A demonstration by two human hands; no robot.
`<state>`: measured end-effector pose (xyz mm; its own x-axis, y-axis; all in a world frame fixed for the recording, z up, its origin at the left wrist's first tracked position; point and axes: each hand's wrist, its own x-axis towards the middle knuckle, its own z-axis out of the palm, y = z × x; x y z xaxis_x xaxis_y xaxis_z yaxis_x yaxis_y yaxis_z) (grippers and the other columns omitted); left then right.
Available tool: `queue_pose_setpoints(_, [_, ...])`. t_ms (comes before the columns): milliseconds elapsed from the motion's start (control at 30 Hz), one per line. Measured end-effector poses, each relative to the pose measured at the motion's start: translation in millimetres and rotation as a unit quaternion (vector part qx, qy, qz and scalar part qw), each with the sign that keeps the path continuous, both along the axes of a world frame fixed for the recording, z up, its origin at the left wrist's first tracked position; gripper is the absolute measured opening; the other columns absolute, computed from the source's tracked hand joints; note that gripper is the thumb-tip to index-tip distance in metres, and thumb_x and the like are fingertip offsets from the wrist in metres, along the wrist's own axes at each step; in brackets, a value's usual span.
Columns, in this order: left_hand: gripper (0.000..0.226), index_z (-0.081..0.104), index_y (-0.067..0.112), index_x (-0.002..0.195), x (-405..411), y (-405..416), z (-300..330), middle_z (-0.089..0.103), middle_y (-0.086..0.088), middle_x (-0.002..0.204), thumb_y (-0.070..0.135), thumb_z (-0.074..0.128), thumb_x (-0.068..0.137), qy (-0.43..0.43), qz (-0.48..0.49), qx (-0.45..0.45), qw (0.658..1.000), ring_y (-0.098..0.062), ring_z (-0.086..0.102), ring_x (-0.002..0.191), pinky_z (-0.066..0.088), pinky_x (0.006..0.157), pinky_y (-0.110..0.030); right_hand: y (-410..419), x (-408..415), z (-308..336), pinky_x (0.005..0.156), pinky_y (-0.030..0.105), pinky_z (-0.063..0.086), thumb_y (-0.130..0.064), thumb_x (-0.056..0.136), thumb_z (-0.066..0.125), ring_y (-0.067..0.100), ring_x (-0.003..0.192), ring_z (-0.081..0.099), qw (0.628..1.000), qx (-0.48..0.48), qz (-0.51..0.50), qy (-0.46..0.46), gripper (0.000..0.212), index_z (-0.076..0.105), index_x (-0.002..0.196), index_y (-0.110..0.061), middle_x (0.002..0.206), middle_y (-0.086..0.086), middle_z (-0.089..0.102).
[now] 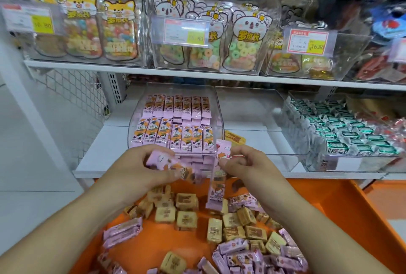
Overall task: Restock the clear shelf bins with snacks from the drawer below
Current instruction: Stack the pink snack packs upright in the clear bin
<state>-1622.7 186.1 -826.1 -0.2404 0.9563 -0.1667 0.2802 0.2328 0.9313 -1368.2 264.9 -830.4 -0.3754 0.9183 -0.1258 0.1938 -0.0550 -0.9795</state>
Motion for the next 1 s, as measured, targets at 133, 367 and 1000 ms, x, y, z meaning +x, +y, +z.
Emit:
queue_pose_setpoints(133, [0.058, 0.075, 0.024, 0.104, 6, 2, -1, 0.078, 0.007, 0.082, 0.04, 0.096, 0.052, -0.058, 0.008, -0.002, 0.998, -0.006, 0.074, 0.077, 0.054, 0.078, -0.03, -4, -5, -1, 0.071, 0.043, 0.048, -0.033, 0.094, 0.077, 0.023, 0.072, 0.056, 0.998, 0.029, 0.051, -0.024, 0.02, 0.062, 0.106, -0.026, 0.073, 0.001, 0.06])
queue_pose_setpoints(367, [0.036, 0.068, 0.048, 0.097, 26, 3, -14, 0.077, 0.015, 0.094, 0.048, 0.091, 0.07, -0.059, -0.02, -0.037, 0.997, -0.006, 0.075, 0.095, 0.059, 0.094, -0.04, -7, -27, -13, 0.084, 0.054, 0.061, -0.041, 0.09, 0.079, 0.019, 0.091, 0.072, 0.995, 0.055, 0.054, -0.057, 0.022, 0.06, 0.101, -0.039, 0.084, -0.017, 0.067])
queue_pose_setpoints(1000, [0.065, 0.038, 0.051, 0.137, 0, 36, 19, 0.052, 0.031, 0.107, 0.043, 0.079, 0.087, 0.15, -0.05, 0.084, 0.984, 0.014, 0.054, 0.095, 0.044, 0.075, -0.007, 69, -93, 35, 0.055, 0.043, 0.054, -0.017, 0.091, 0.08, 0.028, 0.065, 0.06, 0.989, 0.116, 0.076, -0.046, 0.019, 0.069, 0.106, -0.022, 0.091, 0.023, 0.071])
